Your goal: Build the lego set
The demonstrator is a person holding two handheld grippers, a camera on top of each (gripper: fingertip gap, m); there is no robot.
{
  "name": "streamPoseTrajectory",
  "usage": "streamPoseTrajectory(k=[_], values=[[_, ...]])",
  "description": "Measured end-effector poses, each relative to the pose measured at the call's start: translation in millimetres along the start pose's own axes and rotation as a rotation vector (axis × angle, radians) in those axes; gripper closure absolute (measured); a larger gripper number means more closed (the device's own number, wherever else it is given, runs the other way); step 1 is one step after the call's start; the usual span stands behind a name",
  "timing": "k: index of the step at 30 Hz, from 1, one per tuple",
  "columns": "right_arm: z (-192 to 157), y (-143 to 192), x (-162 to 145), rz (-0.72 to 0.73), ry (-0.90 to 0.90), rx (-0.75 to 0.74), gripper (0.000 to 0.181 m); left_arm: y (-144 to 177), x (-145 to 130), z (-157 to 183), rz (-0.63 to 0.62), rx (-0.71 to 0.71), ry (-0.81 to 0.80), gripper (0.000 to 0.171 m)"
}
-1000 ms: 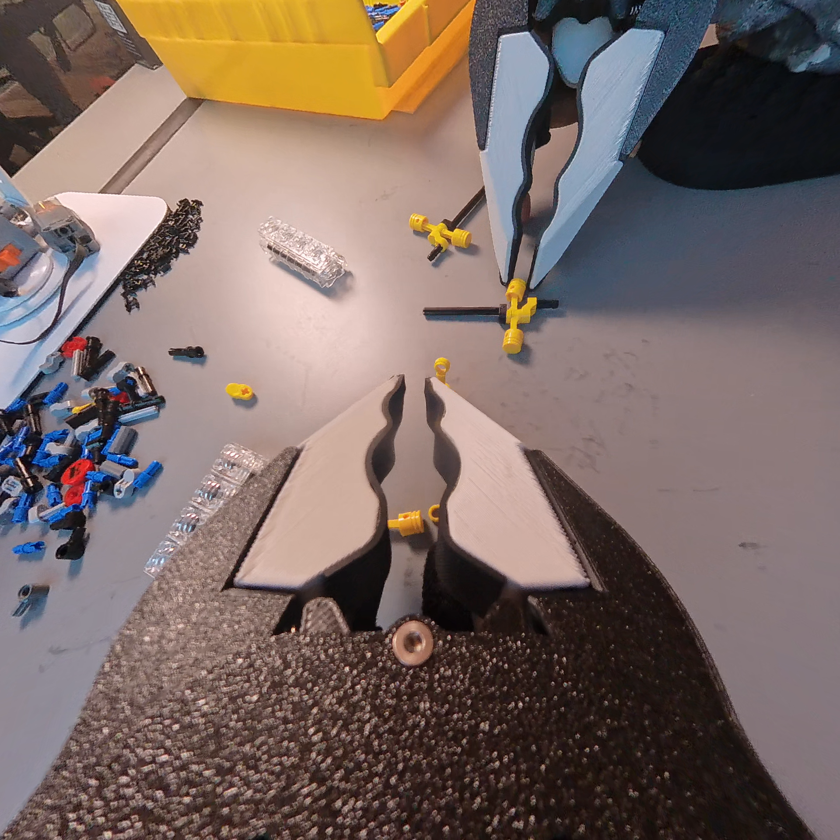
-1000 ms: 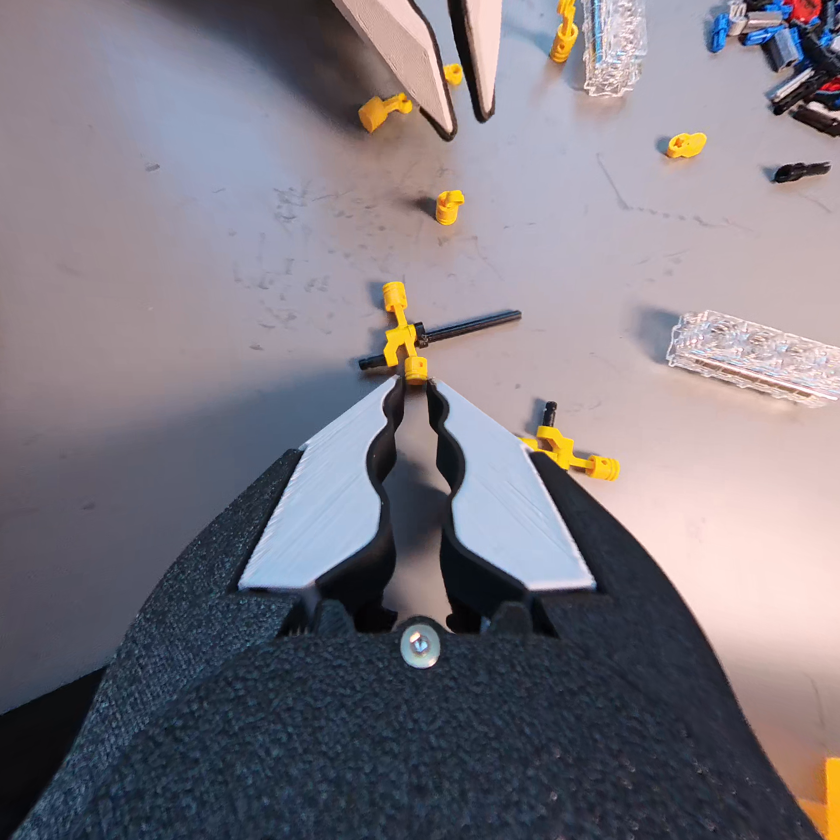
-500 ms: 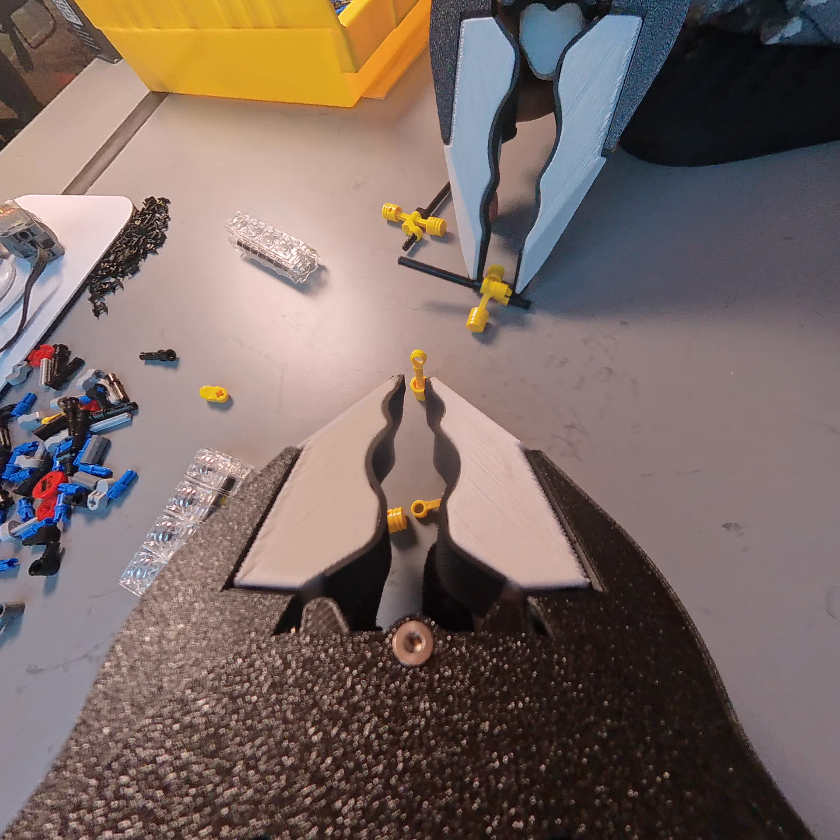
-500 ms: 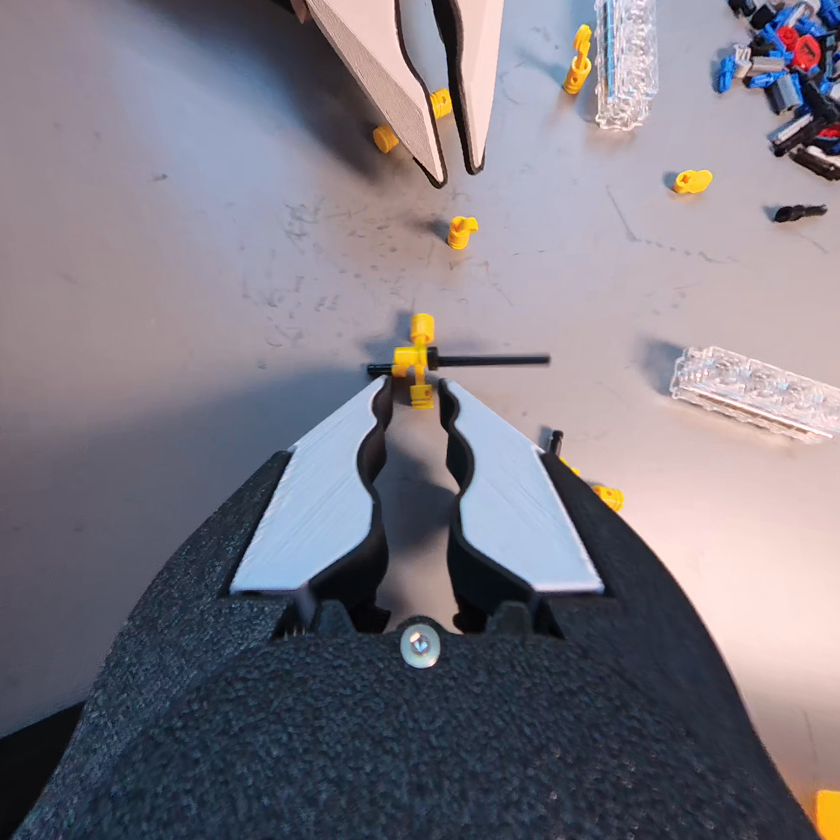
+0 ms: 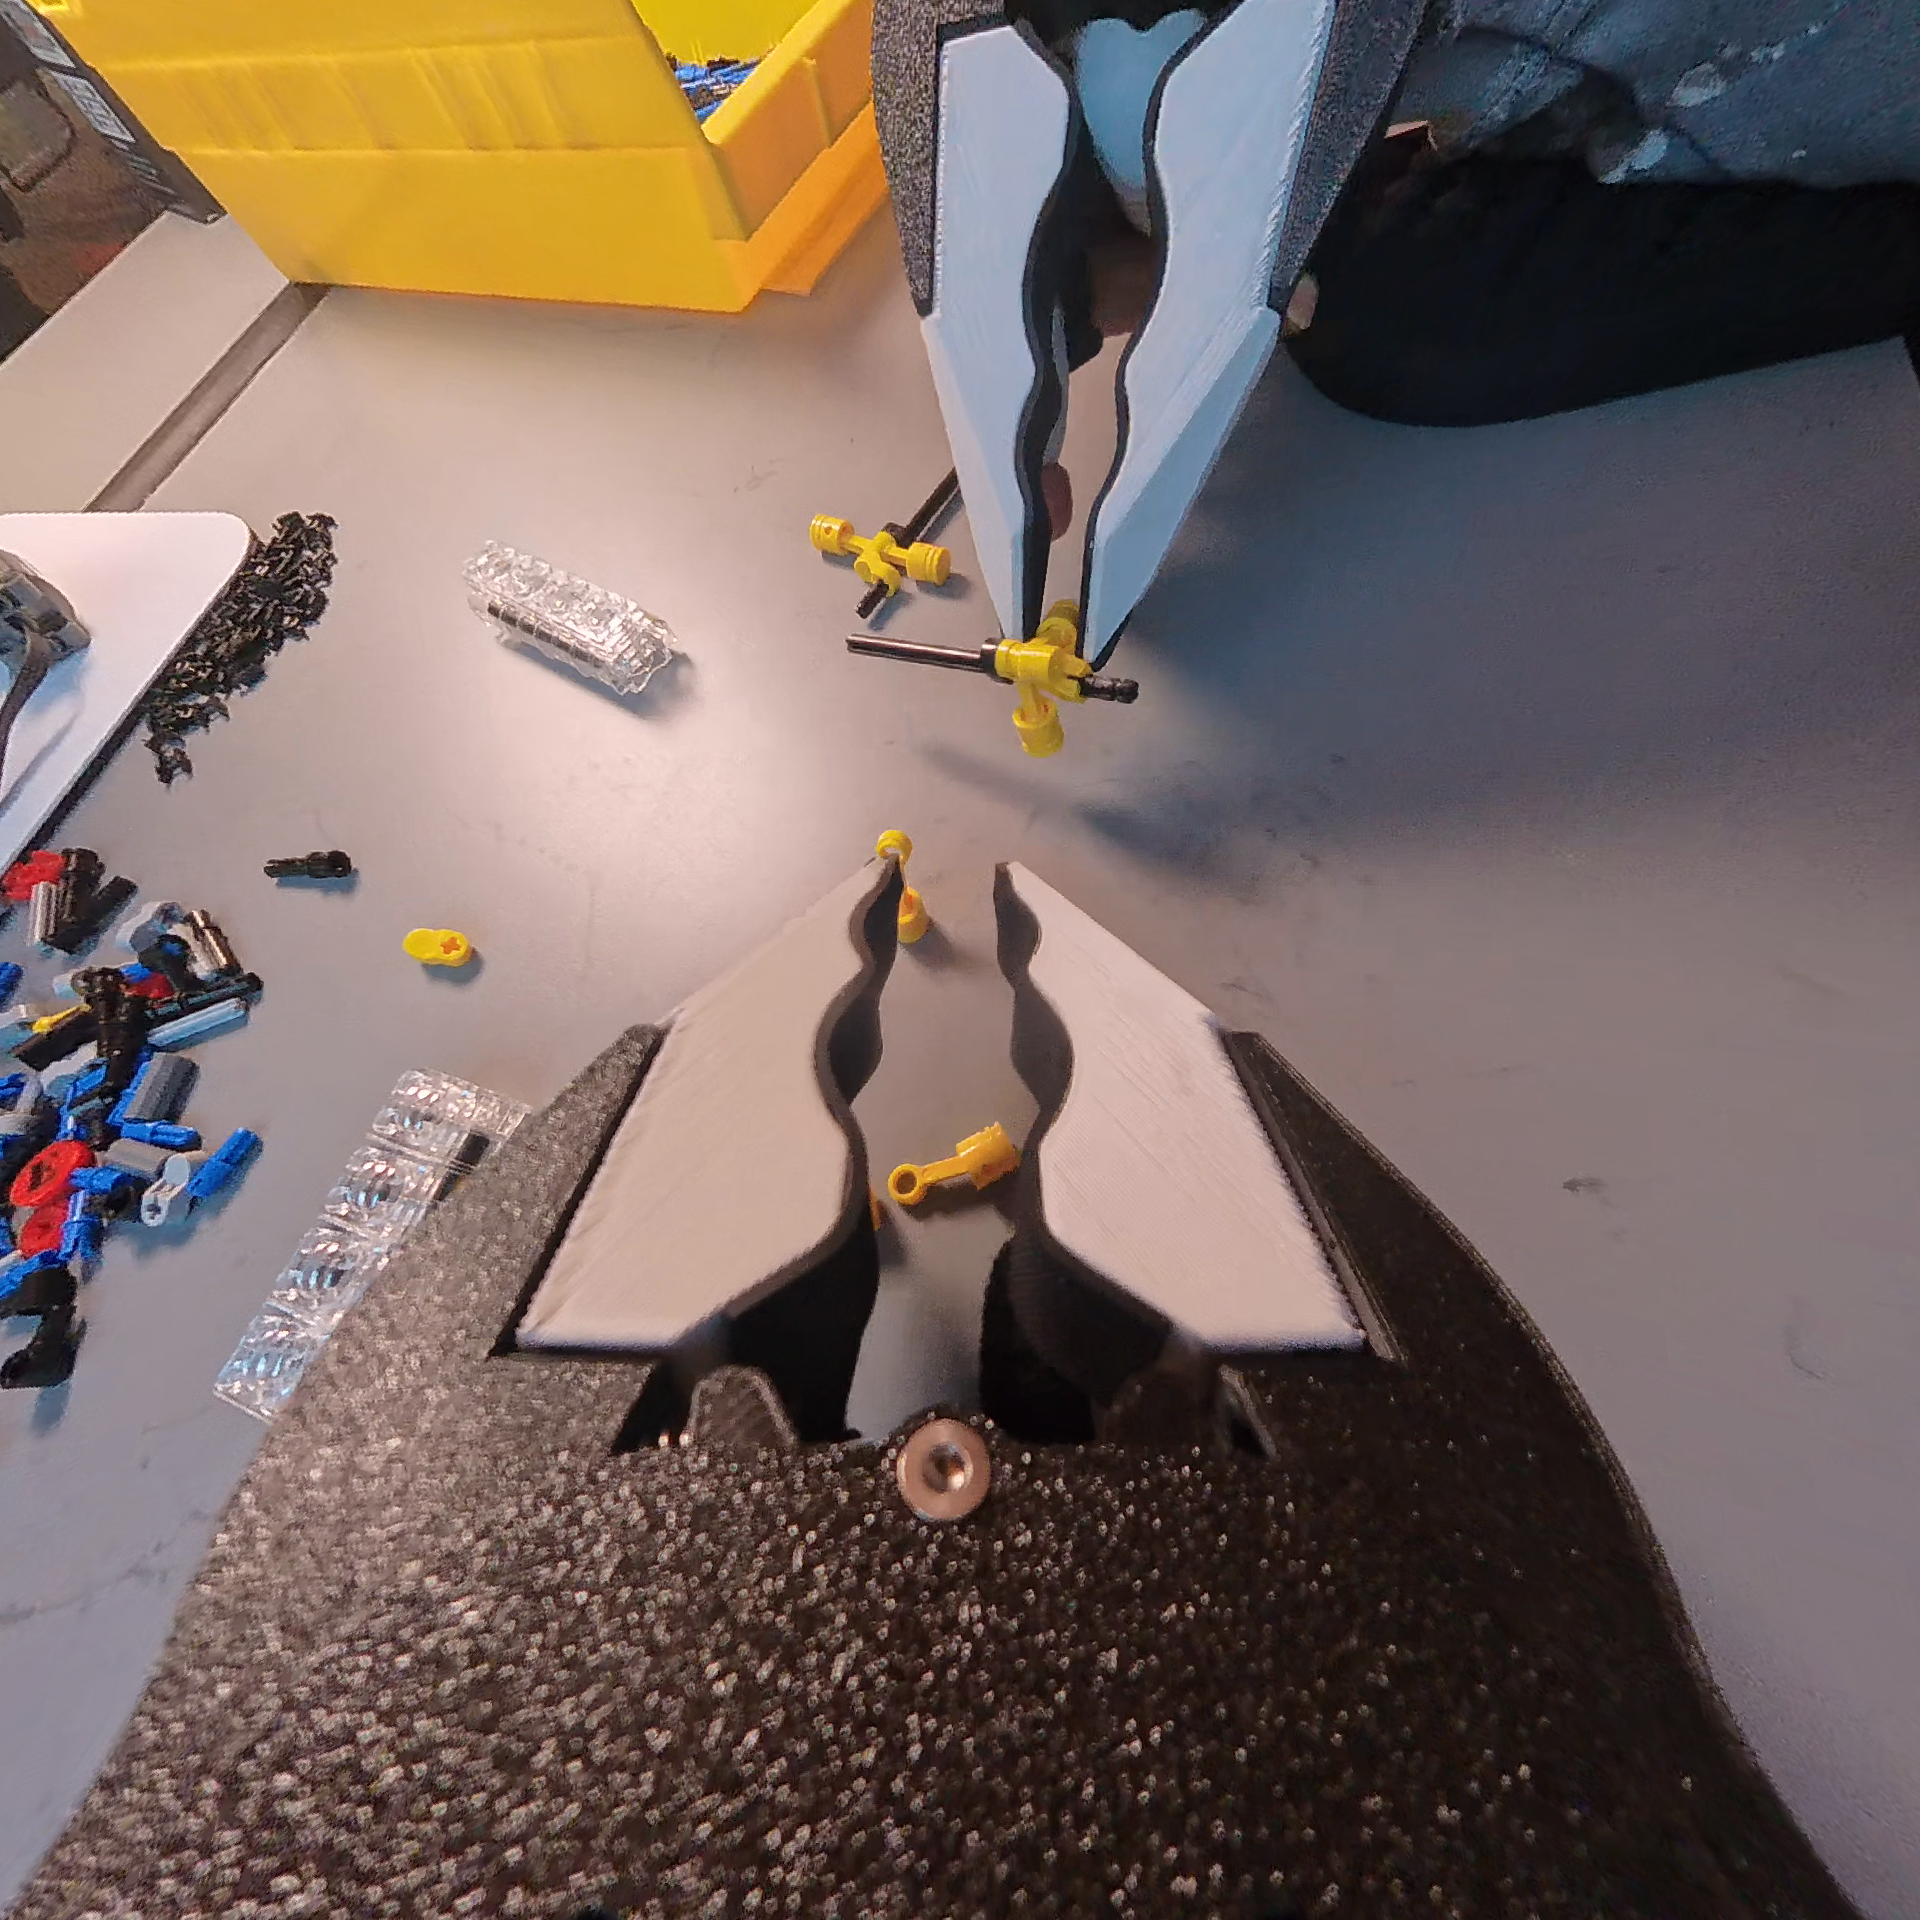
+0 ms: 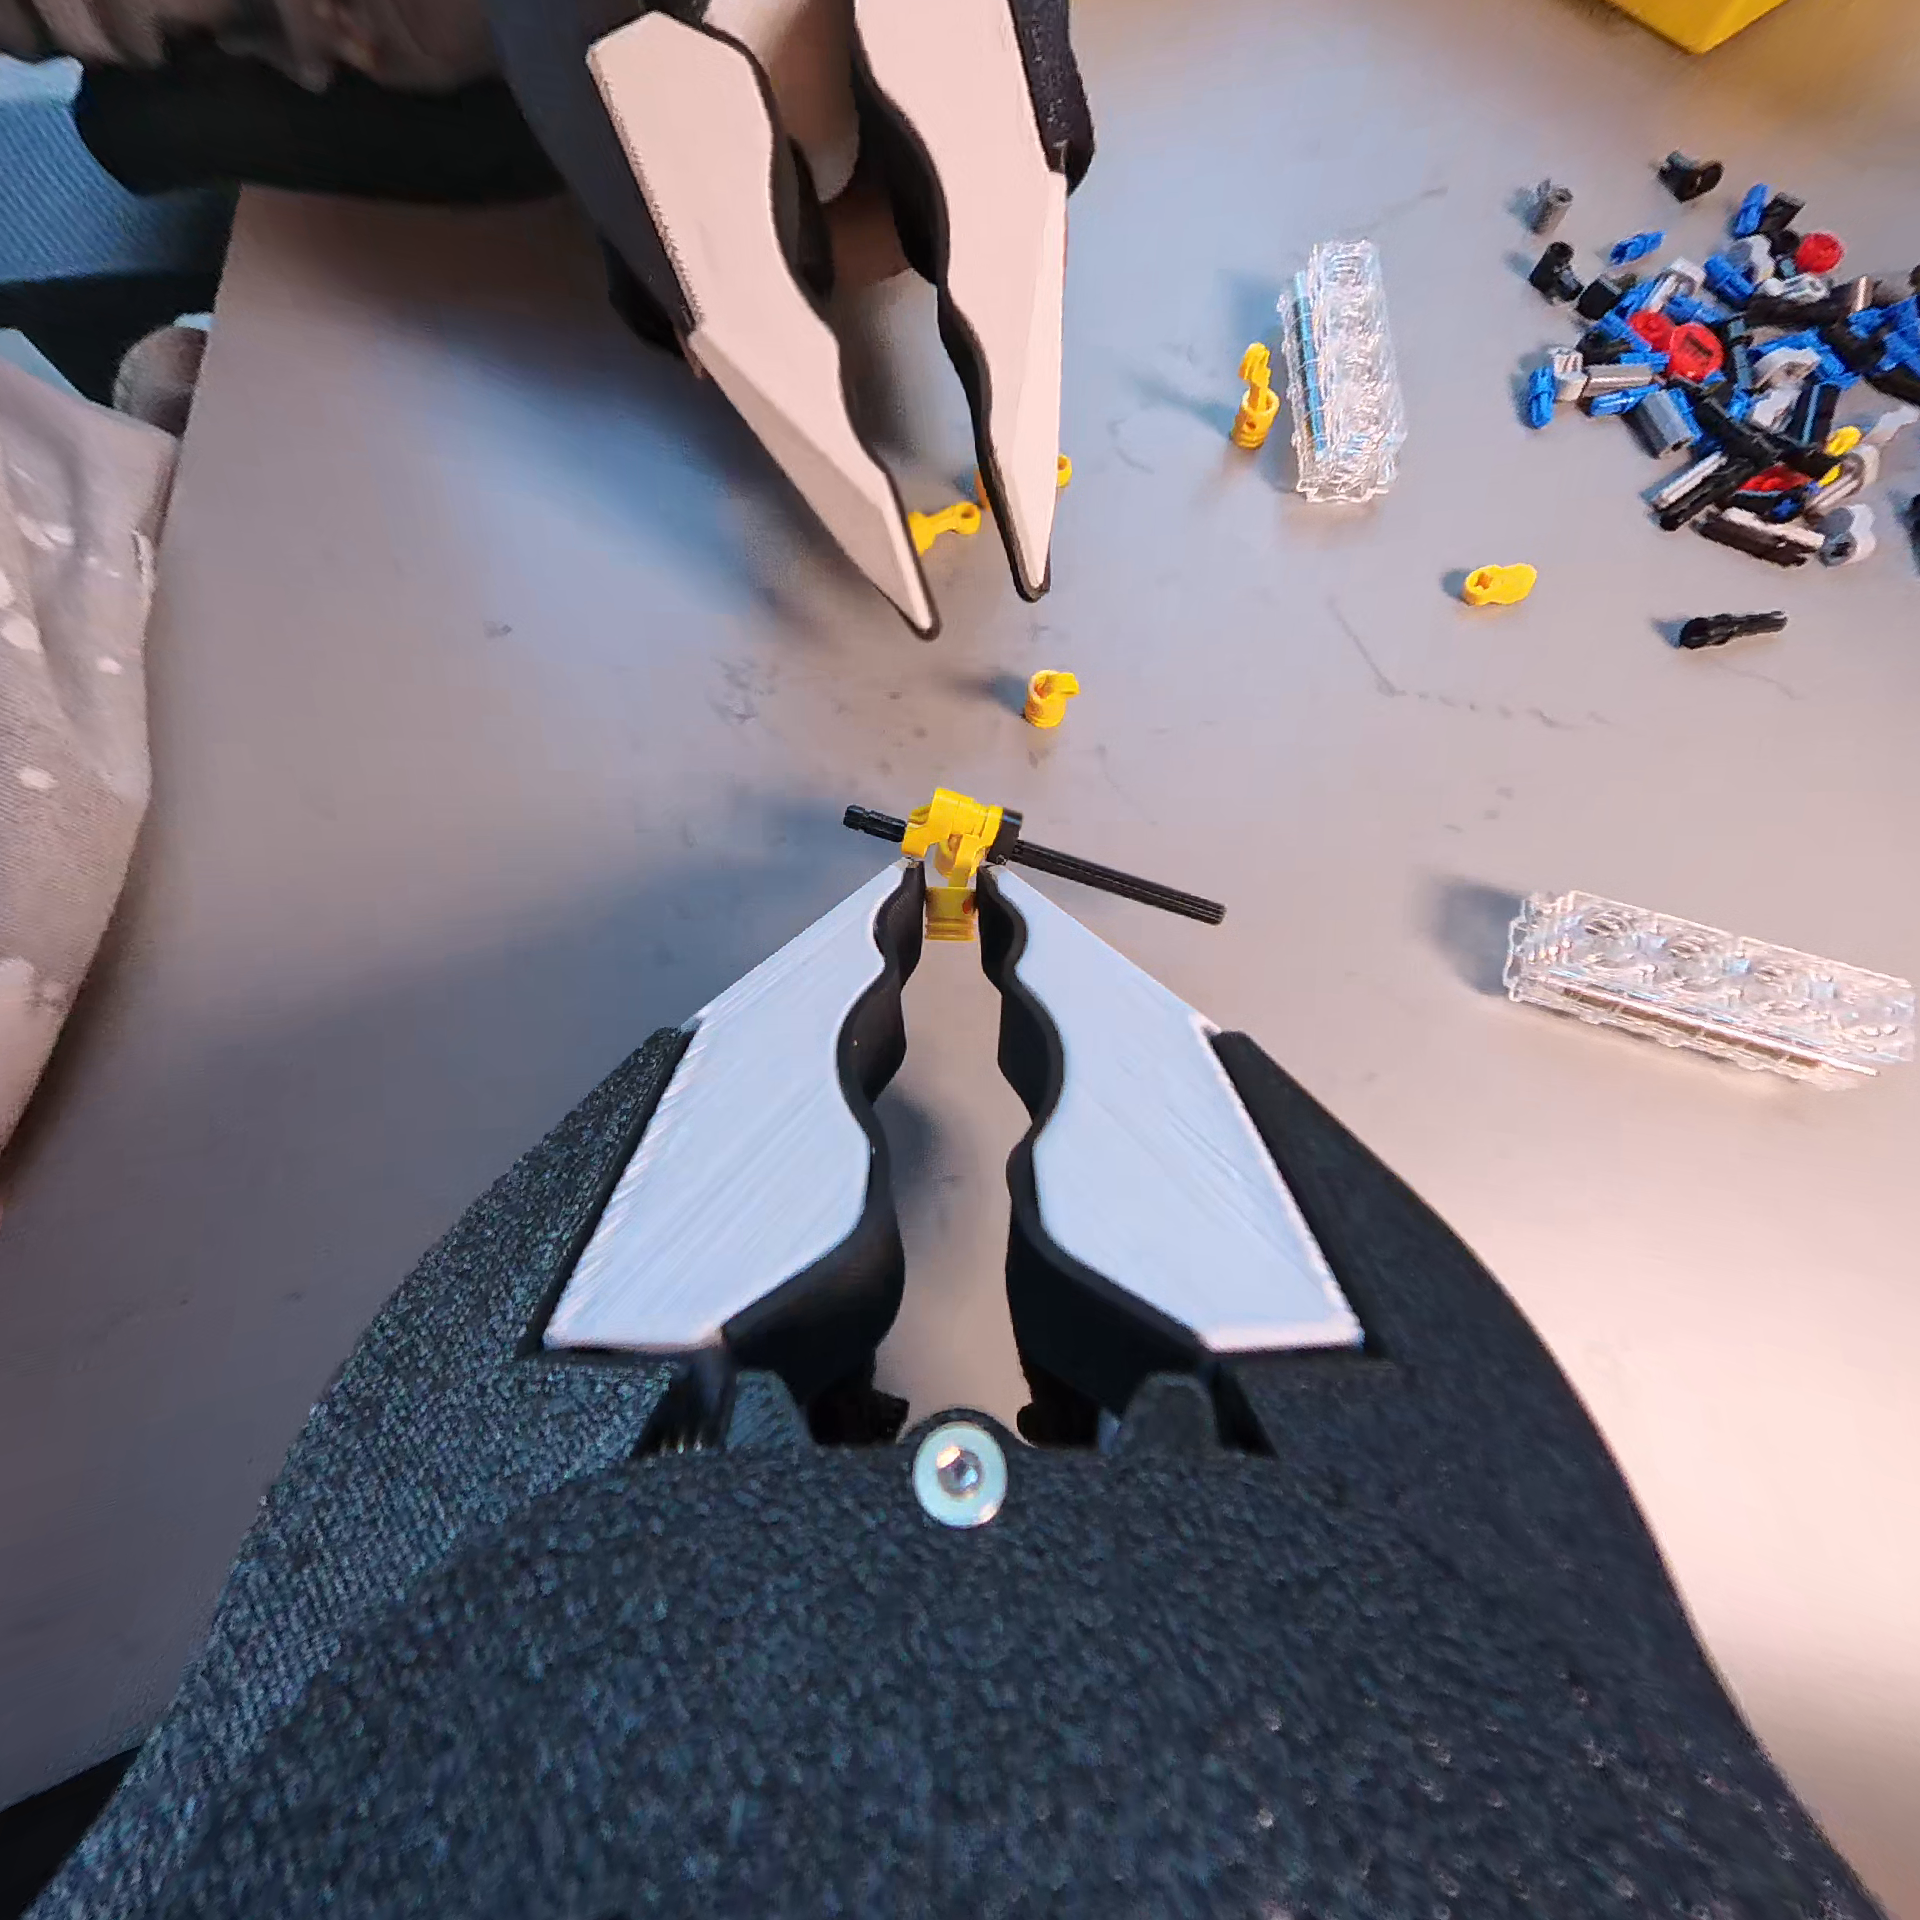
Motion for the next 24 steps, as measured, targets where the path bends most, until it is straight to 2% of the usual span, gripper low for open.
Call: streamPoseTrajectory(k=[4, 12, 17, 24], values=[[1, -1, -1, 0.009, -0.021, 0.011, 0.171, 0, 1, 4, -0.010, 0.002, -0.045, 0.151], [-6, 0, 18, 0.143, -0.104, 0.089, 0.171, -4, 4, 12, -0.032, 0.025, -0.162, 0.151], [-13, -8, 21, 0.149, -0.136, 0.139, 0.171, -6, 7, 20, -0.023, 0.027, -0.239, 0.171], [-13, -10, 24, 0.183, -0.188, 0.170, 0.171, -2, 11, 19, 0.009, 0.032, -0.210, 0.171]])
Point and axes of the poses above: each gripper's, where its closed fingertips meet, y back along the fingers, x out of its top, z = x × y across the jaws, the point moved 8 cm from there along y, back along the fingers, and after that the axes turned 10 degrees about -x, right-handed, at the moved point
